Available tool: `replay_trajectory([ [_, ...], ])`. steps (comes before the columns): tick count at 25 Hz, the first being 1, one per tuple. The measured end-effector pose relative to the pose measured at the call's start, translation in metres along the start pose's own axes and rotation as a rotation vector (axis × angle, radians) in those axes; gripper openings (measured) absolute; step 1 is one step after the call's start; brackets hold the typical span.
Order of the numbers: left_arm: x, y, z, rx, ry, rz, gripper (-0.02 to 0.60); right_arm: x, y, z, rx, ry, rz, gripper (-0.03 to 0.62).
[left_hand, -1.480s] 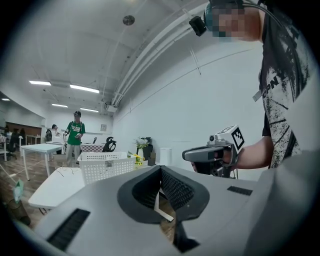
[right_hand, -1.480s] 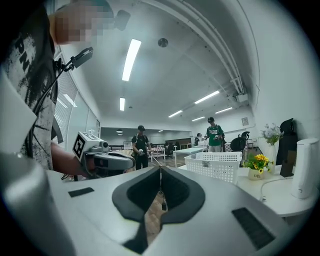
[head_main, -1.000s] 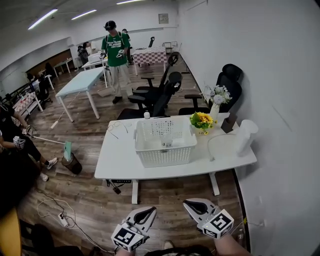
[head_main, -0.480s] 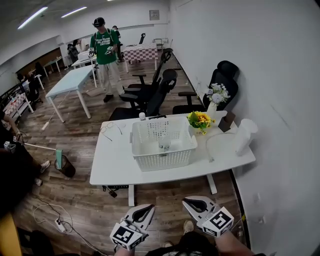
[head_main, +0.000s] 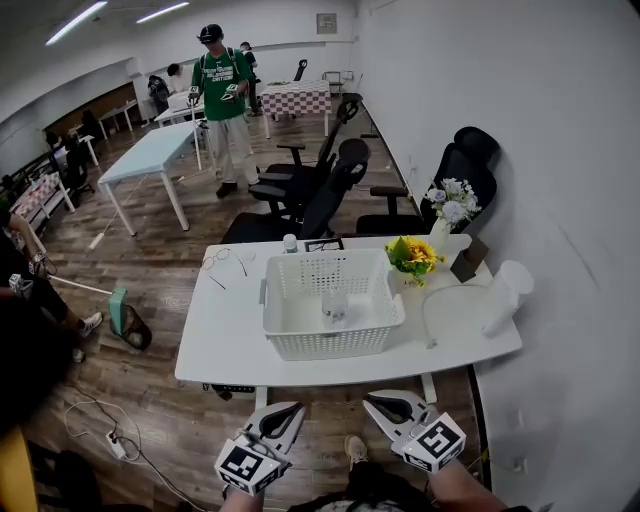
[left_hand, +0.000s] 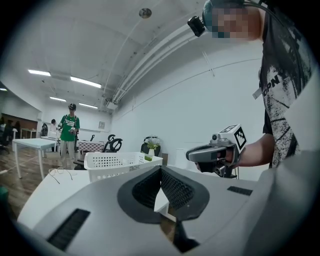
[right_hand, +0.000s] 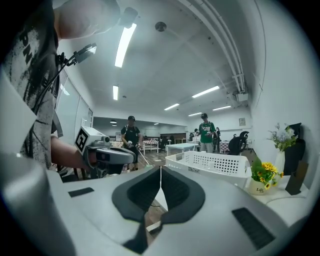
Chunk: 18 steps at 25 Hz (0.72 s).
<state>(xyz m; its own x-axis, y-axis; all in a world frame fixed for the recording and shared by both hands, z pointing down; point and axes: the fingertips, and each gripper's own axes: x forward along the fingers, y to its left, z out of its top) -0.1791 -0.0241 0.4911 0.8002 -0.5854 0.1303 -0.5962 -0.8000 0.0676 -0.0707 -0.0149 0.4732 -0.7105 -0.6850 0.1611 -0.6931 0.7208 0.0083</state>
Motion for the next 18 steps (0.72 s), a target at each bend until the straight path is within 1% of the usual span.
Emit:
replay_trajectory([
  [3, 0.021, 0.014, 0.013, 0.031, 0.003, 0.028, 0.011, 0.01, -0.027, 0.005, -0.008, 0.003, 0.028, 0.023],
  [7, 0.053, 0.03, 0.021, 0.0, -0.01, 0.07, 0.011, 0.023, -0.065, 0.014, -0.021, -0.013, 0.065, 0.023],
  [10, 0.075, 0.038, 0.03, 0.015, -0.007, 0.088, 0.011, 0.031, -0.09, 0.021, -0.027, -0.025, 0.092, 0.023],
  [18, 0.114, 0.057, 0.037, 0.004, -0.002, 0.167, 0.011, 0.052, -0.137, 0.029, -0.039, -0.046, 0.18, 0.023],
])
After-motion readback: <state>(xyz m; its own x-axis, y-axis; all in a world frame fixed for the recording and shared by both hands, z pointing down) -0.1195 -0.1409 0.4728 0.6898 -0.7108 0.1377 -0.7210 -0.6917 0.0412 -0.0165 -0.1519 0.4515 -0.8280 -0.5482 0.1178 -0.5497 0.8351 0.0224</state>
